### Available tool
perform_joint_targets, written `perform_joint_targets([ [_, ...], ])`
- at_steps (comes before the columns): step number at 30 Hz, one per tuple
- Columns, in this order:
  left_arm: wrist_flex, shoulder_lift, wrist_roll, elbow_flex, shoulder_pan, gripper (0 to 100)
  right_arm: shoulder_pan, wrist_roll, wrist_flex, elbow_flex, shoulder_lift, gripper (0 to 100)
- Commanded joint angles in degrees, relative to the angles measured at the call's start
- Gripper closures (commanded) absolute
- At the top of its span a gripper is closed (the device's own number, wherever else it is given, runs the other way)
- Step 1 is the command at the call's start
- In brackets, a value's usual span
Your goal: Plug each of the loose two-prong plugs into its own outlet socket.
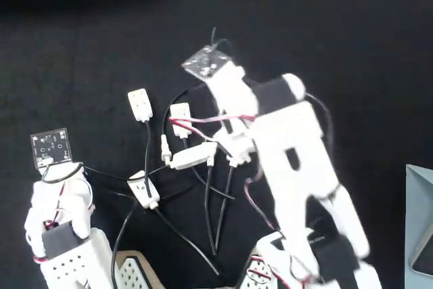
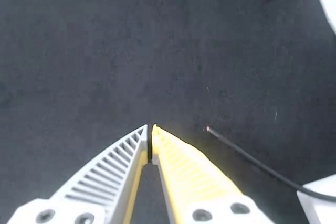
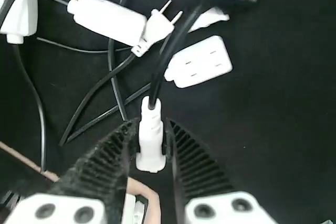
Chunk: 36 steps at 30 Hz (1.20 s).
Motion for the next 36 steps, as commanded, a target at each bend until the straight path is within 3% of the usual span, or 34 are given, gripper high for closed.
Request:
perform_joint_targets([
  [1, -1.2, -0.3, -2.5, -7.6, 1.4, 97, 0.9, -2.1, -2.5, 4.1, -7.7, 98.7],
  [5, -1.1, -0.2, -5.9, -11.9, 6.5, 97, 0.6, -6.7, -4.1, 8.6, -12.5, 98.7],
  [15, -0.8, 3.7, -5.8, -21.9, 14.2, 97, 0.8, -16.3, -5.0, 9.5, -31.4, 98.7],
  [24, 2.9, 38.2, -5.6, -38.7, 20.4, 97, 1.5, -16.4, -18.4, 24.7, -45.1, 98.7],
  [27, 5.8, 49.4, -5.5, -45.0, 22.1, 96, 4.3, -20.0, -24.9, 31.0, -45.8, 98.7],
  [32, 7.0, 65.8, -0.6, -54.1, 22.0, 81, 8.8, -24.9, -35.4, 39.5, -46.0, 98.7],
  [36, 7.0, 78.0, 1.9, -61.5, 22.0, 79, 10.0, -27.8, -39.1, 43.6, -46.0, 98.7],
])
